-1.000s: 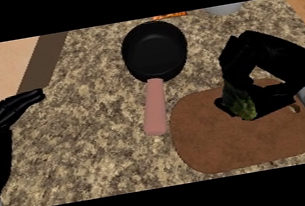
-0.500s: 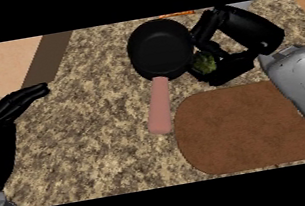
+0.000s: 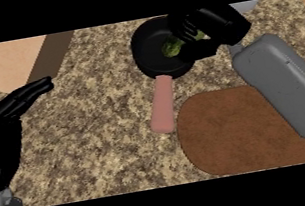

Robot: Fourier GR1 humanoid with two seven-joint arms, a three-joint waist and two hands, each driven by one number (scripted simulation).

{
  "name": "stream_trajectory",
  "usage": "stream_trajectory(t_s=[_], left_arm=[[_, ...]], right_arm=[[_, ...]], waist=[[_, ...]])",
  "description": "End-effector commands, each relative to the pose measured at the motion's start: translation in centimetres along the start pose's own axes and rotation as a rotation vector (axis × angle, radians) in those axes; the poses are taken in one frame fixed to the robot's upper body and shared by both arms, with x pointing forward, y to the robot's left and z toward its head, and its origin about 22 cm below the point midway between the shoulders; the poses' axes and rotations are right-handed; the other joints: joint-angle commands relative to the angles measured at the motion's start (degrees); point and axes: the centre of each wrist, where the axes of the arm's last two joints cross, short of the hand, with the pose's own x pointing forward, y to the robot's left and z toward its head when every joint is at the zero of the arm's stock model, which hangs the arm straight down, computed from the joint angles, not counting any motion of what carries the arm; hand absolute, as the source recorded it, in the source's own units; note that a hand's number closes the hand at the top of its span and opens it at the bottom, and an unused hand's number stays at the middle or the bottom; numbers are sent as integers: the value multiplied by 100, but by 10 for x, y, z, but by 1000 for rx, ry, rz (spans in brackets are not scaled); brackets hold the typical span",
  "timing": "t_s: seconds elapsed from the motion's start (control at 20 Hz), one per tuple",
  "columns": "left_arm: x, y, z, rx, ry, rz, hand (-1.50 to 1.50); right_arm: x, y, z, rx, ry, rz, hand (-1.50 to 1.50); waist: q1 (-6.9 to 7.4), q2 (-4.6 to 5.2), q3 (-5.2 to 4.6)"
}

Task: Pick the squash from the cutting board and place it in the pot

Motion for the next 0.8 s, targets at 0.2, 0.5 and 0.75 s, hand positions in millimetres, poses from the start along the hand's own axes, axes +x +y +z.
stream_trajectory(t_s=[0.2, 0.5, 0.75], left_arm=[[-37, 16, -10, 92, 210, -23, 0], [-37, 15, -6, 97, 197, -24, 0], [-33, 11, -7, 90, 212, -10, 0]], right_arm=[[-29, 54, -8, 106, 93, -15, 150], [-45, 75, -6, 245, 147, -161, -150], [-43, 87, -18, 245, 97, -419, -150]], waist=[[67, 182, -101], [145, 212, -99], [90, 168, -87]])
